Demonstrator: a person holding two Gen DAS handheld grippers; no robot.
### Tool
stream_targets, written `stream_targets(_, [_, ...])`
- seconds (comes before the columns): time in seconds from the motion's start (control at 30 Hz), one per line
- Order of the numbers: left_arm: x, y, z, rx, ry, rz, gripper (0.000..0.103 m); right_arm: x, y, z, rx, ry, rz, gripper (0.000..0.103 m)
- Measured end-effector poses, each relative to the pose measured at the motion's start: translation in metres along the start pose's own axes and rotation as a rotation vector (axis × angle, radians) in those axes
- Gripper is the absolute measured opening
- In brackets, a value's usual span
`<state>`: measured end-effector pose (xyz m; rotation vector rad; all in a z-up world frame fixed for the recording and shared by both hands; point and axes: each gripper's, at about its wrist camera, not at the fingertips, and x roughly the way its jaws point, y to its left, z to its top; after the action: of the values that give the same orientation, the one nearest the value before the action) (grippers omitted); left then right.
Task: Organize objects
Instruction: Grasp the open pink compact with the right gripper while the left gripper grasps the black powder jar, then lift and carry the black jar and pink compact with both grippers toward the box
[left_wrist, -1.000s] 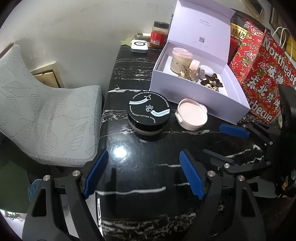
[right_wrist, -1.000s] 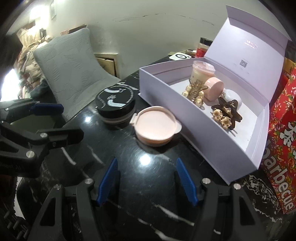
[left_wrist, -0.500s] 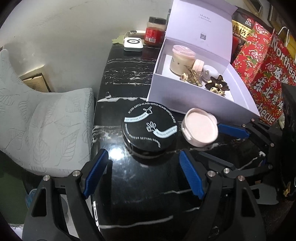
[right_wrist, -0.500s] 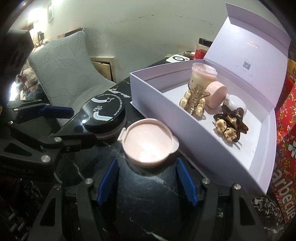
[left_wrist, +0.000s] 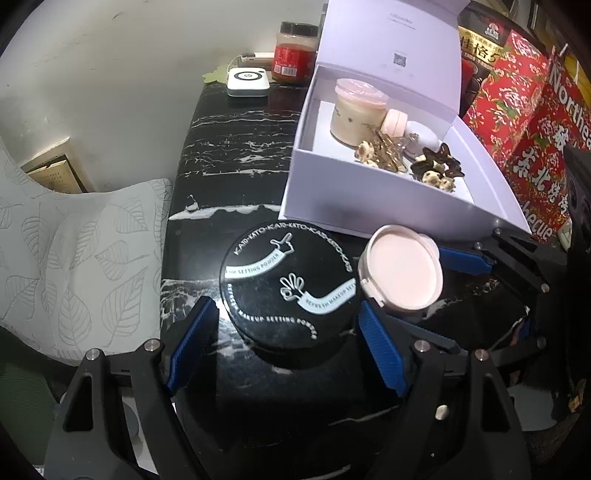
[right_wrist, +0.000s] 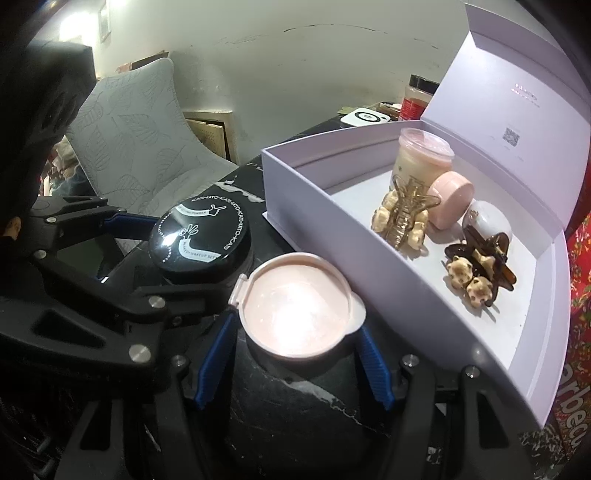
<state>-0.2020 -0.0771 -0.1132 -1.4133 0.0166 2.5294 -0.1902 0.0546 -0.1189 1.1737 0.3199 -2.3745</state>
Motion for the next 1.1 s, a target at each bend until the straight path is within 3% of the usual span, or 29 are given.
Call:
stream_targets(0.33, [0.002,-0.001,0.003,0.015,-0.007,-0.006,0.079,-0.006,-0.004,-0.006,-0.013,0.002,0.009,0.056])
stream_targets(0.7, [0.01,-0.027,0.005,0.107,-0.001,0.046,0.079,-0.037,-0.016,-0.043,-0.004,0.024,0.003,0.056])
stream_targets(0.77, [0.008,-0.034,0.002,0.12,-0.011,0.03,0.077,-0.042,-0.018,-0.049,0.003,0.027,-0.001,0.056])
stream_targets(0.83, [0.006,-0.042,-0.001,0.143,-0.021,0.032,0.067,-0.047,-0.021,-0.055,0.009,0.028,-0.006,0.056])
stream_targets(1.1, [-0.002,-0.067,-0.02,0.192,-0.01,0.0,0.067,-0.06,-0.026,-0.069,0.02,0.031,-0.012,0.056])
